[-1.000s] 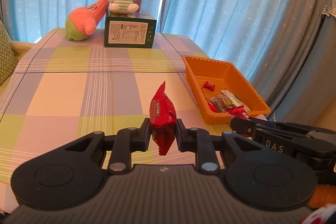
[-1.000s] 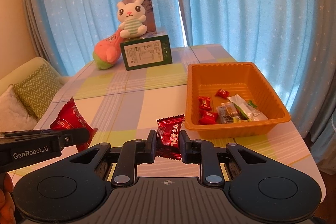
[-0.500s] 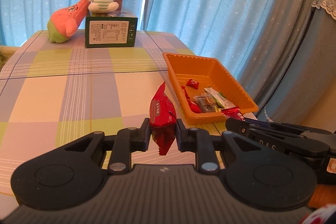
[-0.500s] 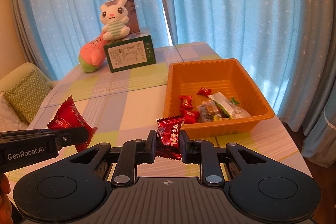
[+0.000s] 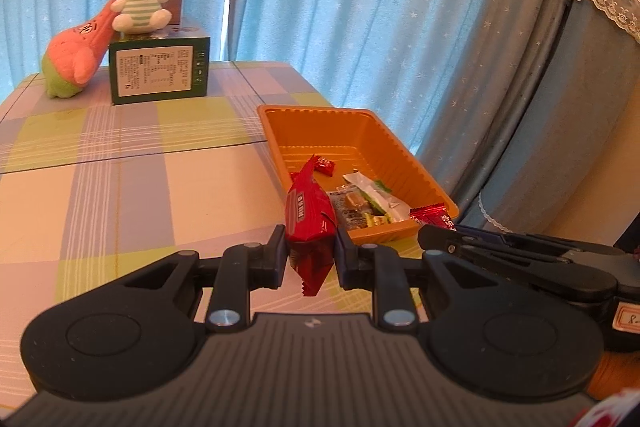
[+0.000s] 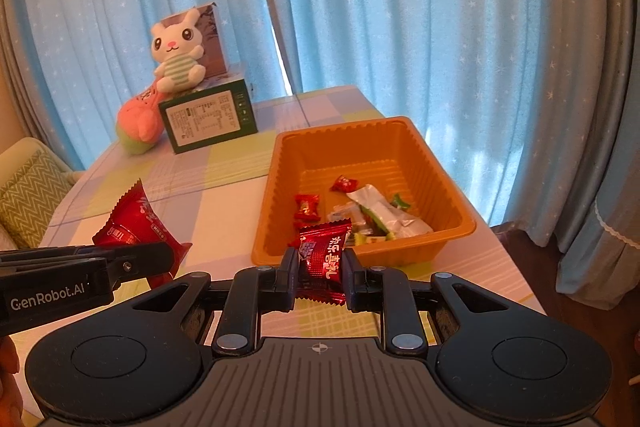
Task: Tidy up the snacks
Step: 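Carry both held red candies over the orange tray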
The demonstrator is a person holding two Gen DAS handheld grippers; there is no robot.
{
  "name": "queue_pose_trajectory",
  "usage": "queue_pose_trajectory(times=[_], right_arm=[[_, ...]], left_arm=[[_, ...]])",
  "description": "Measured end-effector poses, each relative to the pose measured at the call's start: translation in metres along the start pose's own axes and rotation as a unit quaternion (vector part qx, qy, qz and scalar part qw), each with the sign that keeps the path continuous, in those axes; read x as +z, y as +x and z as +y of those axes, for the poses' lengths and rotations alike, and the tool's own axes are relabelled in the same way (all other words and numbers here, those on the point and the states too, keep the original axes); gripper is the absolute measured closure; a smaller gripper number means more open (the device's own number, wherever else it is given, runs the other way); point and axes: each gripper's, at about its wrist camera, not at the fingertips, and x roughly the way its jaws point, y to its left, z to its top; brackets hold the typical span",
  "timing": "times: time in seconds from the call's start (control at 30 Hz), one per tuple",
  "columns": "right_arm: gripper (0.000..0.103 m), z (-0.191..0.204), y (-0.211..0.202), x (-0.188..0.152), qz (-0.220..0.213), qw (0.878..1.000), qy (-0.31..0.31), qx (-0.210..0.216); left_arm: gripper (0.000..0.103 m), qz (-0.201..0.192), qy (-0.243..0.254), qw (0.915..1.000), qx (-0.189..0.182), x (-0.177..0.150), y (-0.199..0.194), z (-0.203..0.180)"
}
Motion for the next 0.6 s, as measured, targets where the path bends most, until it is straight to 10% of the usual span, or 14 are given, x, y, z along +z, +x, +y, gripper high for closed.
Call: queue_pose_trajectory(times=[0.6], right_arm=[[0.08, -0.034, 0.021, 0.041, -0.02, 1.0, 0.003, -0.009]], left_arm=[[0.082, 0.002, 0.029, 0.9992, -0.029, 0.036, 0.045, -0.019]])
